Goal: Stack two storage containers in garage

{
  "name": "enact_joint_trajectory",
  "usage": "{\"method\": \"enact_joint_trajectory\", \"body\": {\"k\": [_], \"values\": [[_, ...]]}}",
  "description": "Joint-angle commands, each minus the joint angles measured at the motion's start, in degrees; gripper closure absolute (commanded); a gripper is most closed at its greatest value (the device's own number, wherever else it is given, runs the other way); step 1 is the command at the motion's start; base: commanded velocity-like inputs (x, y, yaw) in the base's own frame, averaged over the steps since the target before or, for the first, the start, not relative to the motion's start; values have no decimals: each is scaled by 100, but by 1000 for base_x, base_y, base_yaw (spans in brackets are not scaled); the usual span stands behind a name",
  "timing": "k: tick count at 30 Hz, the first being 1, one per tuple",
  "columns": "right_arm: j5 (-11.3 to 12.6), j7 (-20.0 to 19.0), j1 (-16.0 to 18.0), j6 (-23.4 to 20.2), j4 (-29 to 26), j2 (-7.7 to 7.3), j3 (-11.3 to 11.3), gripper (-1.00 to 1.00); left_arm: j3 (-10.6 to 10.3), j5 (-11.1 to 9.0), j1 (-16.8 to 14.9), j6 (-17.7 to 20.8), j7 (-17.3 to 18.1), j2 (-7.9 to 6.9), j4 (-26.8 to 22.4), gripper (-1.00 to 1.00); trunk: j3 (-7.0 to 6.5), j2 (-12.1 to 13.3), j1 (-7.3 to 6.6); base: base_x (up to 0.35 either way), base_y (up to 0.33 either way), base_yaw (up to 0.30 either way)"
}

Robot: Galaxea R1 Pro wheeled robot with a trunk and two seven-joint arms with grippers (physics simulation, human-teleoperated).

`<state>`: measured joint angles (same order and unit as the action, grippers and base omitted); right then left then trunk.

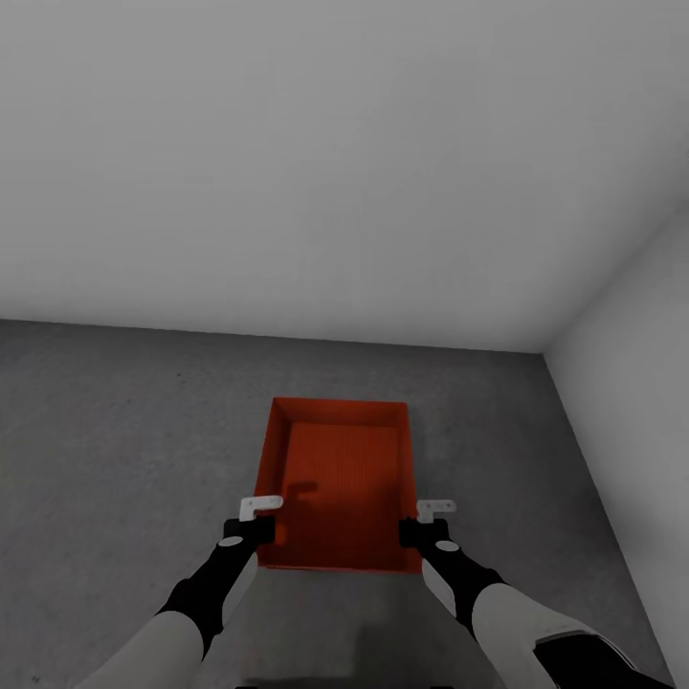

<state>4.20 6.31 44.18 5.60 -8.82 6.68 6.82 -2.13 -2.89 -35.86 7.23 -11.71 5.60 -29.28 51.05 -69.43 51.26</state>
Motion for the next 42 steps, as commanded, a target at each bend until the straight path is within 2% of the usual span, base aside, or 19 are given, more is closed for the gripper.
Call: {"method": "enact_joint_trajectory", "body": {"k": [1, 42], "values": [[-7, 451, 3, 161, -14, 0, -234, 100, 70, -344, 0, 42, -288, 1, 0, 100, 3, -2, 0, 0, 0, 0], [-7, 450, 3, 161, -14, 0, -234, 100, 70, -351, 0, 42, -292, 9, 22, 100, 3, -2, 0, 0, 33, 0]]}}
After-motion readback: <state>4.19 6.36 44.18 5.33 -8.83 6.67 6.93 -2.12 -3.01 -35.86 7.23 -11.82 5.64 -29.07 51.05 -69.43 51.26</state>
